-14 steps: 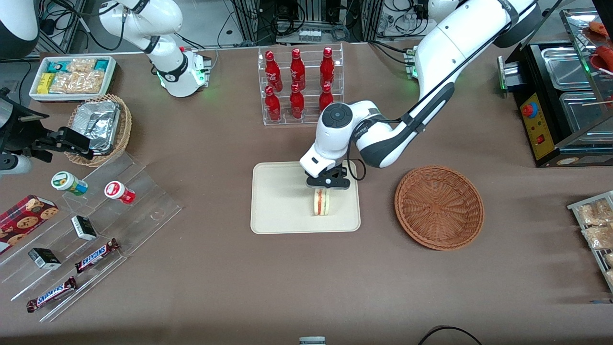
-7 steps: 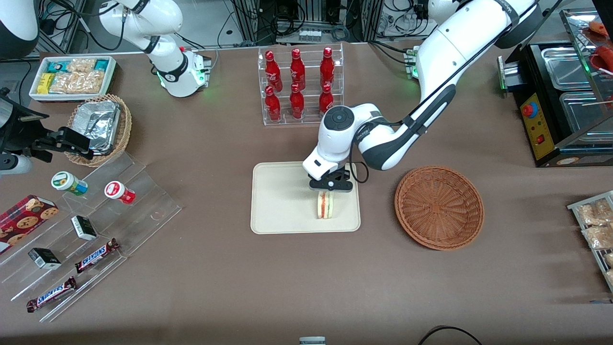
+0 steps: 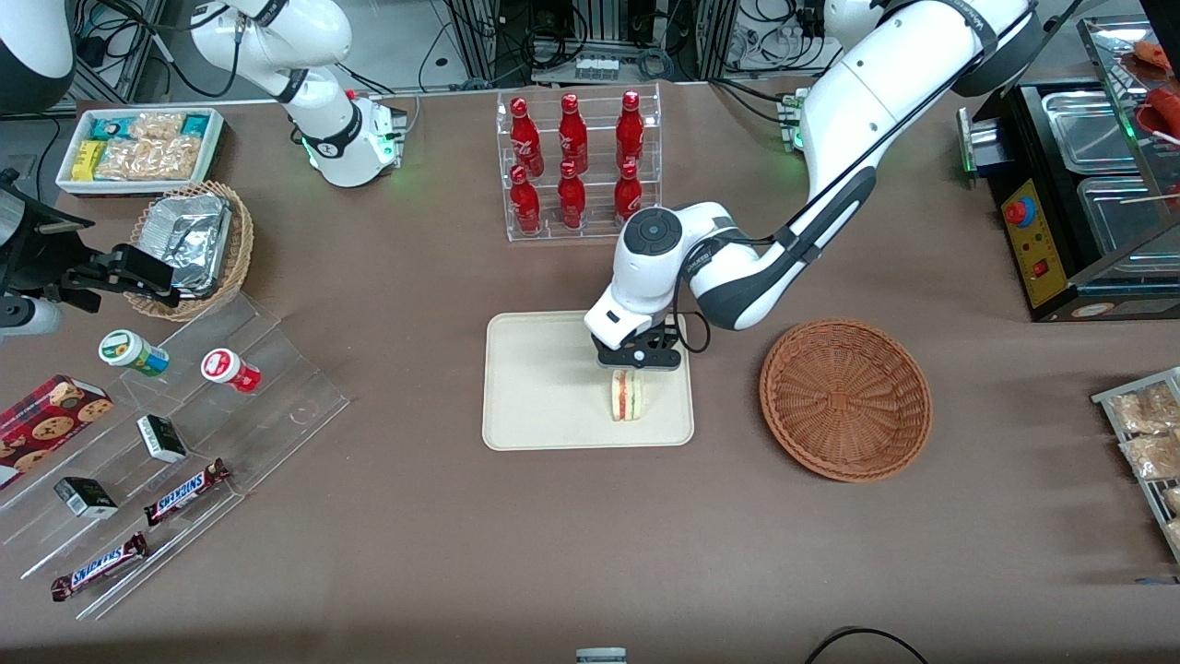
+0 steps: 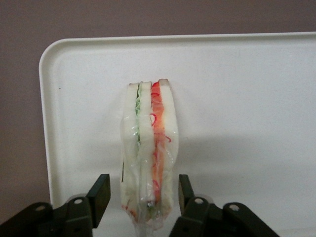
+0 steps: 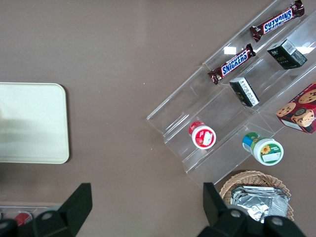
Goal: Place sandwich from basket to tray
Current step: 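Set the sandwich upright on the tray and open the left gripper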
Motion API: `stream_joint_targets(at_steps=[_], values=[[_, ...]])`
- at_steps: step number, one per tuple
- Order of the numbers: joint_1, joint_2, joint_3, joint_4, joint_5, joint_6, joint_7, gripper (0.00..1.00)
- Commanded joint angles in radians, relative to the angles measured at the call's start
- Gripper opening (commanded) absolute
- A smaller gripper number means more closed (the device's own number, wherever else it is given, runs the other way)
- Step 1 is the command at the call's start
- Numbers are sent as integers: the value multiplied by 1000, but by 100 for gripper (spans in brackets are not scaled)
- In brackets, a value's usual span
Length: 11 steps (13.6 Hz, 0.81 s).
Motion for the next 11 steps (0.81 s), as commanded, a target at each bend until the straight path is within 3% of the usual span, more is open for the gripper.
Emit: stream_joint_targets(at_steps=[1,9,11], values=[[-1,1,0,3,28,17,-46,100],[4,-75,-8,-6,11,-56,-63,100],[14,-104,-17,-6,-29,-85,-61,100]])
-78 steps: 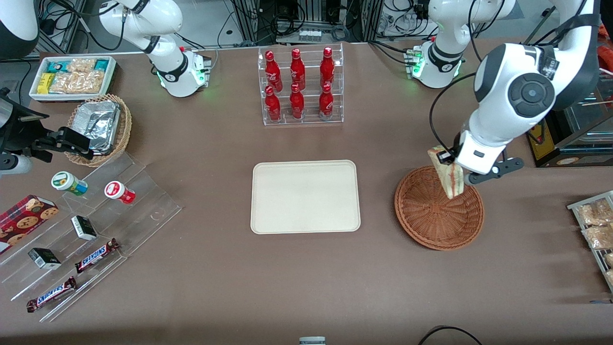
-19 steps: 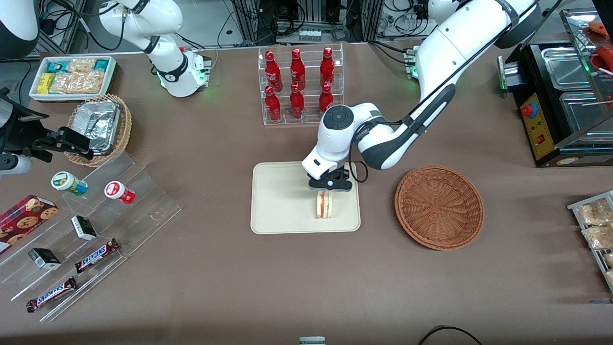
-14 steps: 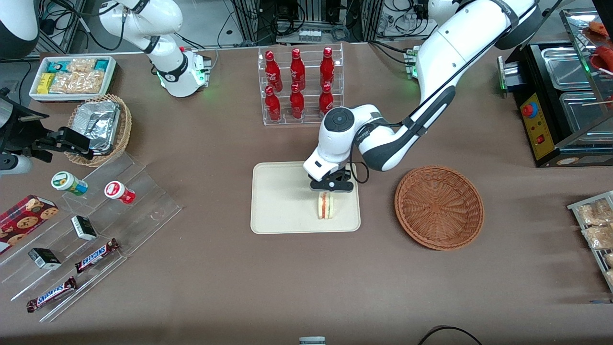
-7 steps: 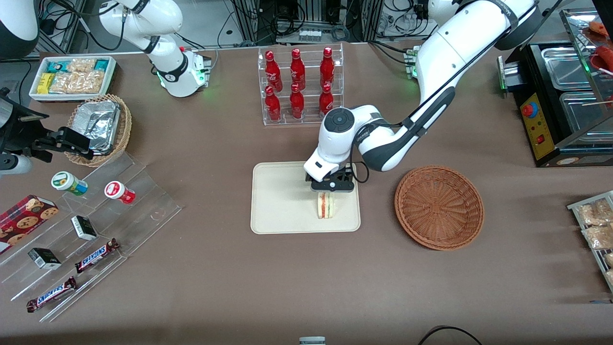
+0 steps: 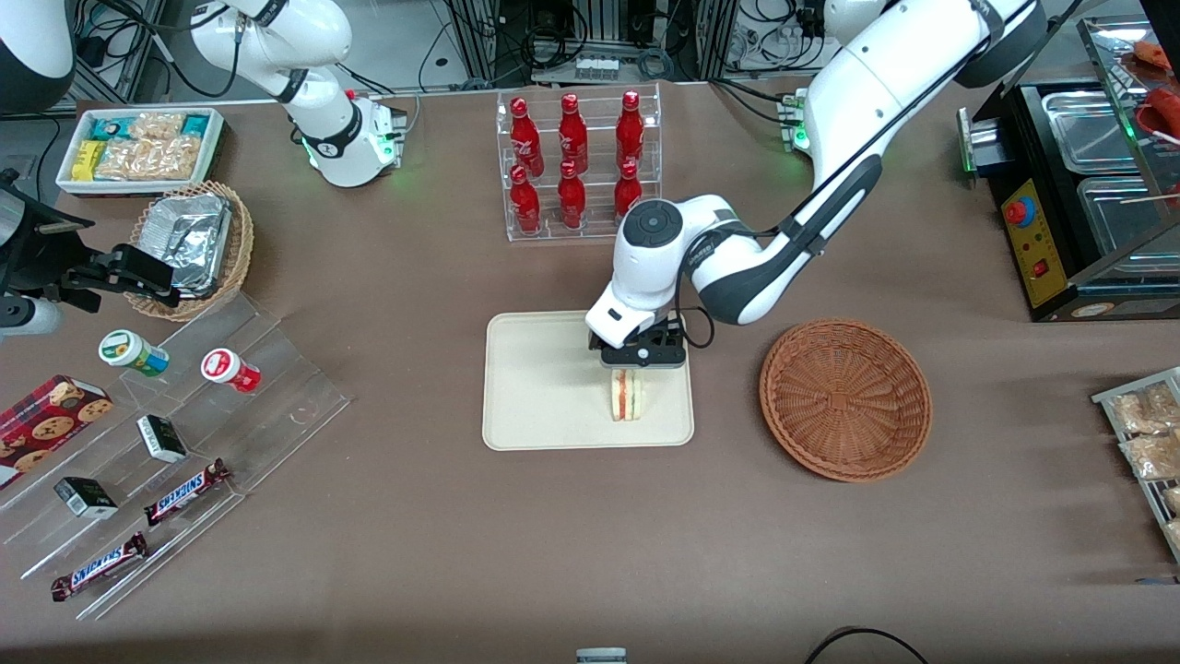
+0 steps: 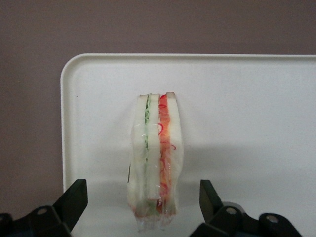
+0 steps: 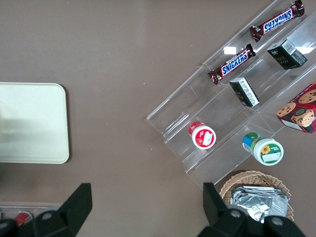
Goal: Place sandwich from basket to tray
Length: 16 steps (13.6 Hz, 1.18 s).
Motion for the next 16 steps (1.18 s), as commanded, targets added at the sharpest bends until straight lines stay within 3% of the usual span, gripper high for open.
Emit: stream_joint_targets(at_steps=[1,5,8,13,16], values=[[13,-83,-16,-16,-56,-65,-13,100],[14,-218,-24,-10,-218,-197,25,100],[16,-293,-17,36,-376,-354,211,100],[59,-399,-12,58,-478,-480,304,100],[74,-477,66,96,-583,-607,433,100]])
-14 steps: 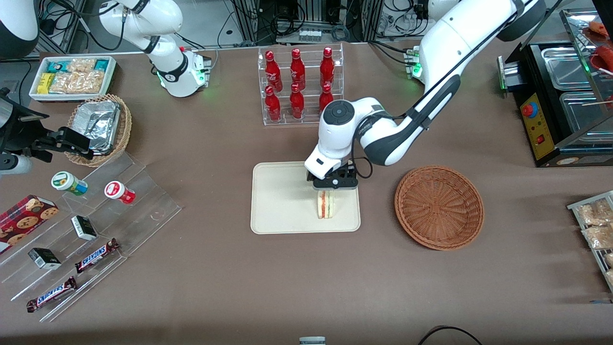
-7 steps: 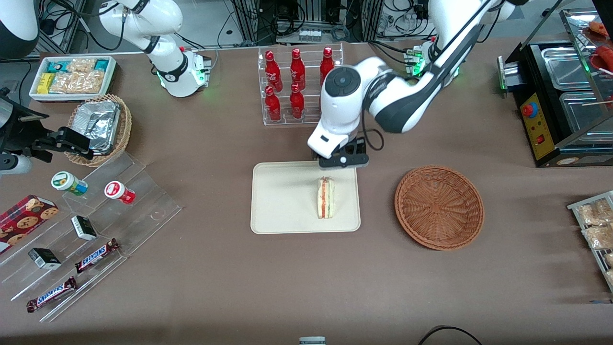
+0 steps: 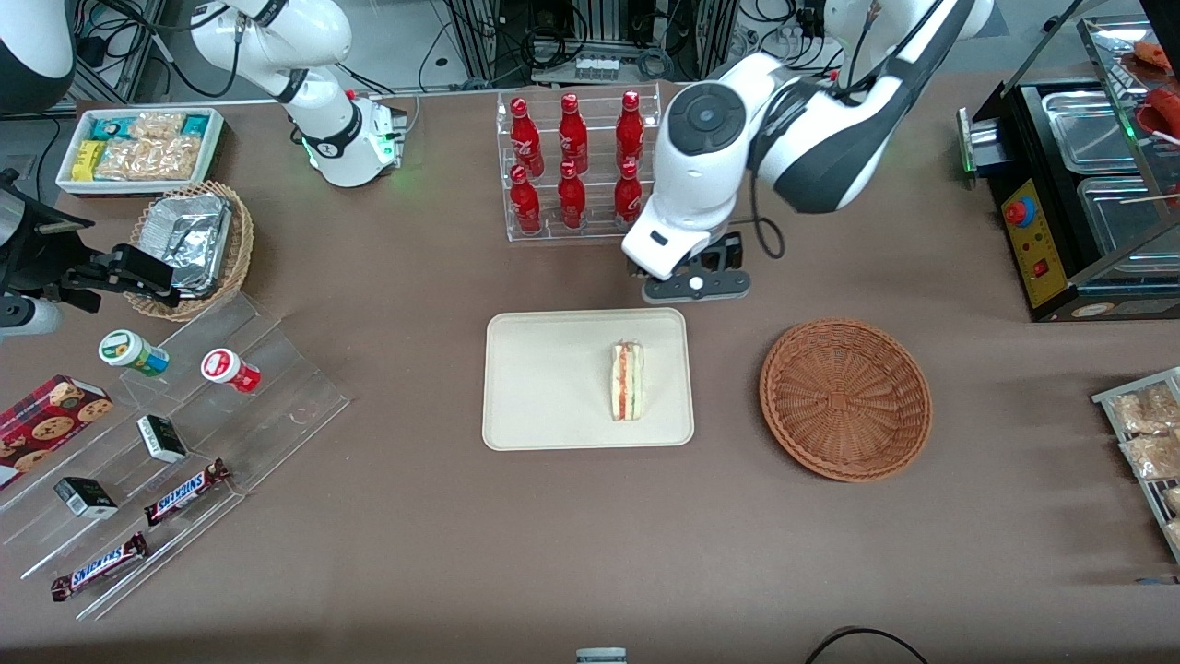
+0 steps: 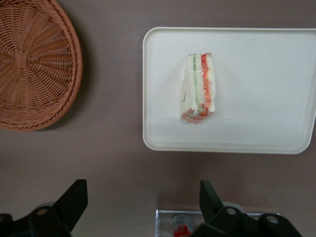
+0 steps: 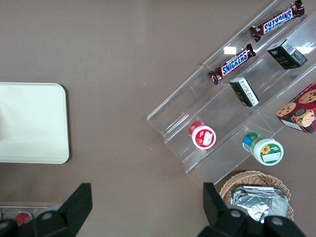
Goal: Place sandwich from basket to tray
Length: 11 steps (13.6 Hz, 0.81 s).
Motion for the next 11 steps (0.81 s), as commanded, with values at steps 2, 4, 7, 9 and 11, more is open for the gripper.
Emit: stream_joint_targets(at_steps=[2,4,7,9,11], values=[[4,-107,126,67,-119,-181,192,100],[1,-121,189,117,-141,-270,267,100],[-2,-150,264,137,-142,-328,336,100],[-4,-176,312,137,-142,-351,373,100],[-1,-192,350,140,-139,-375,378,100]])
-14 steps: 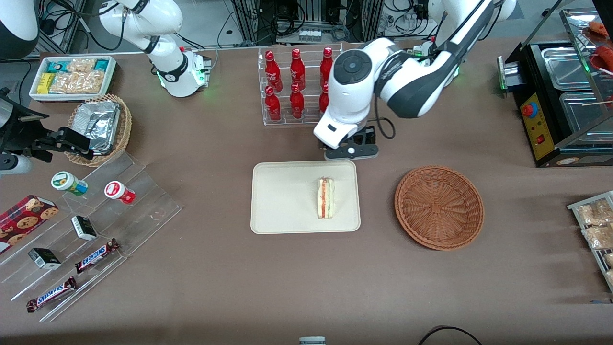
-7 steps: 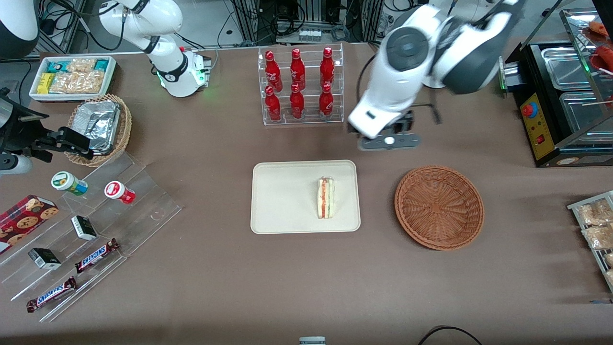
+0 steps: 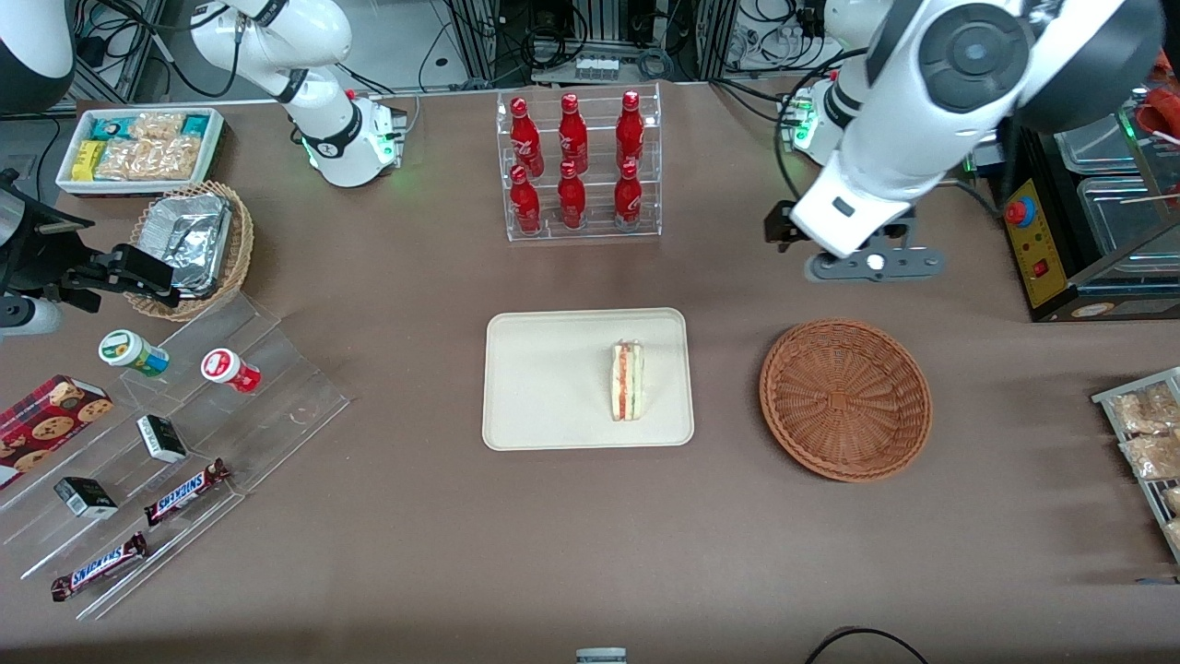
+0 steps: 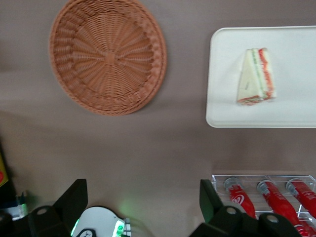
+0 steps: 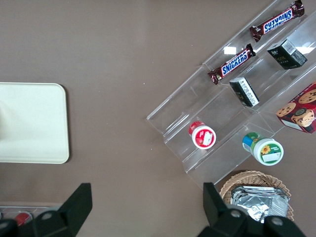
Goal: Place sandwich from basket to tray
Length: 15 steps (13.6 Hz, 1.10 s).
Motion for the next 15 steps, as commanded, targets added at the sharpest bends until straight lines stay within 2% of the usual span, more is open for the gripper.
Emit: stream_joint_targets(at_steps=[1,6,8,11,12,15], values=[[-7,-31,67,8,-16,-31,22,100],[18,-49,139,35,2,-34,45,100],[19,-51,177,53,7,-58,135,100],[26,-52,205,54,53,-80,200,100],[82,-51,196,51,67,-86,221,100],[104,-52,205,53,79,-109,338,100]])
